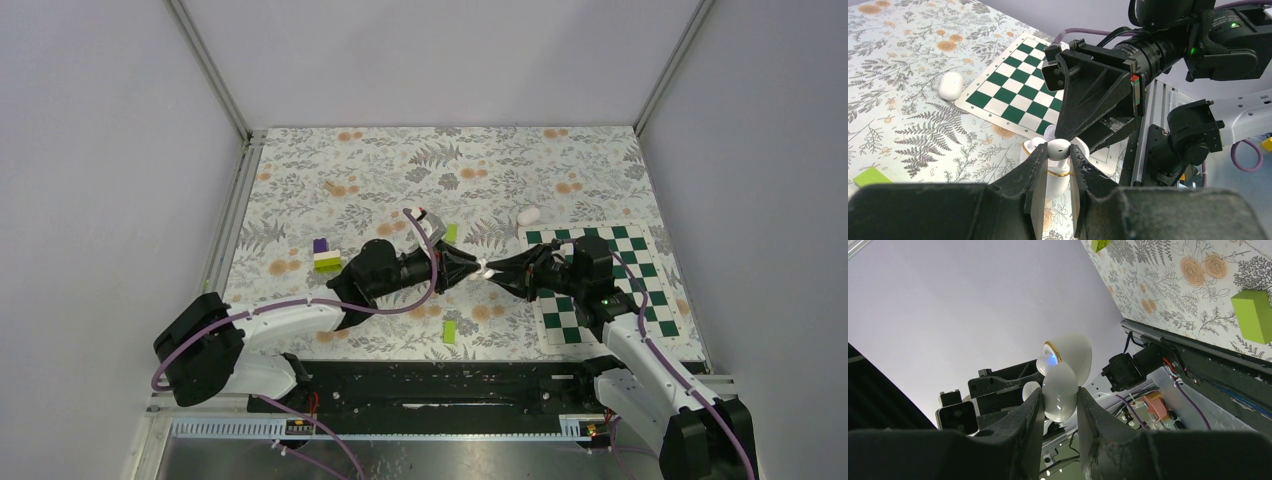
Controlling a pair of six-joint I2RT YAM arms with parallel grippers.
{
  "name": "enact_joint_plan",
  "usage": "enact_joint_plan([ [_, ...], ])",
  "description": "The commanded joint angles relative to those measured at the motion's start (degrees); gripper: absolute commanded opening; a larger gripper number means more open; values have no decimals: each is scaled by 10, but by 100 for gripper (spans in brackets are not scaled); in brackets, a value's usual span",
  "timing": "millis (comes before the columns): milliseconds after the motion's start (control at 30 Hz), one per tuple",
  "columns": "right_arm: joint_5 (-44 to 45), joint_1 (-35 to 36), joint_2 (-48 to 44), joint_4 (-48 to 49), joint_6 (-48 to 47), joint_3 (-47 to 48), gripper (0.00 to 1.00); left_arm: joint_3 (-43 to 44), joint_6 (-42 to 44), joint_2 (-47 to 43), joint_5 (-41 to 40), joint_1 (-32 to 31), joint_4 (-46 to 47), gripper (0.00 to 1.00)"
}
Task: Insert the wireless bluetooth earbuds into the charging case
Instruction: Insert the right earbud into the right side groove of the charging case.
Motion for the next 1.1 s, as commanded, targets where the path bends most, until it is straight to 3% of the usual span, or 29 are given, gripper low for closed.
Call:
enact_joint_plan([
  [0, 2, -3, -11, 7, -20, 30, 0, 24, 1, -1, -15, -2, -50, 8],
  [267, 30, -3, -28, -36, -96, 62, 0, 38, -45, 6, -62, -14, -49, 6],
  [500, 18, -3, -27, -7, -101, 67, 0, 54, -41, 20, -78, -28, -68, 6],
  [1067, 14, -3, -39, 22, -94, 63, 0, 79, -2, 23, -67, -28, -127, 18],
])
